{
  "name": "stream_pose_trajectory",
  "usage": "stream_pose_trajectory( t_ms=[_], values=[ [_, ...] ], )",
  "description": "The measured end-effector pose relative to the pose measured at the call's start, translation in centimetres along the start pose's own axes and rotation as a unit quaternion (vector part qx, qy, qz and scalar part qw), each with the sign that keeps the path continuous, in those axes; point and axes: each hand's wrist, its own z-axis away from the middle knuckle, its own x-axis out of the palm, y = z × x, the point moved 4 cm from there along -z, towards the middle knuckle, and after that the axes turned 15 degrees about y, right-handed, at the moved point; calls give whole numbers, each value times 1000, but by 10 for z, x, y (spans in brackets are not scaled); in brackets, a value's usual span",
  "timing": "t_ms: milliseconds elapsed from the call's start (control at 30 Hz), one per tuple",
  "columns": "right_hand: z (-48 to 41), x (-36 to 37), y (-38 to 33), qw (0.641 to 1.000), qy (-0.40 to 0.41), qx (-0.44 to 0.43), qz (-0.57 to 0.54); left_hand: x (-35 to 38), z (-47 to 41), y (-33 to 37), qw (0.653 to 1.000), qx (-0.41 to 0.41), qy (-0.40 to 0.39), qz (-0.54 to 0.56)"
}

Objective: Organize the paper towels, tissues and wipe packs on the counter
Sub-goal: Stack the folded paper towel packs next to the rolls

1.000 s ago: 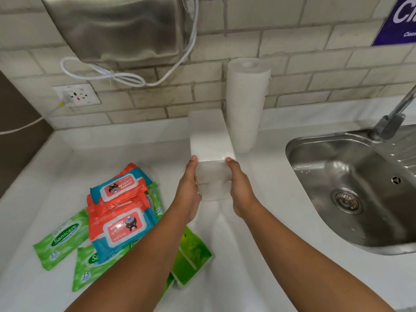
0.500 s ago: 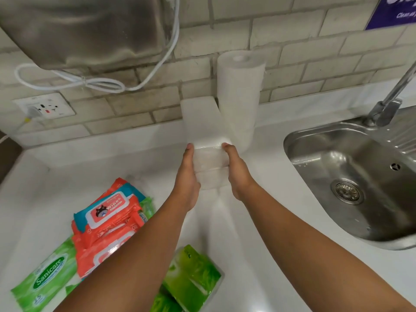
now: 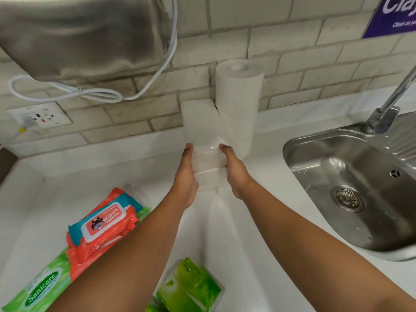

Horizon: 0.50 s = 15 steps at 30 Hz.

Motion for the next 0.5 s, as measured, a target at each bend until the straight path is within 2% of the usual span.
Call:
stream_pose_trajectory(
  t_ms=[300,500],
  values=[
    [13,-12,1,999,-39,-2,13,1,27,7,999,26,-8,-21],
    [33,-35,28,992,-35,-7,121,-15,58,-4,993,33,47,-105]
  ],
)
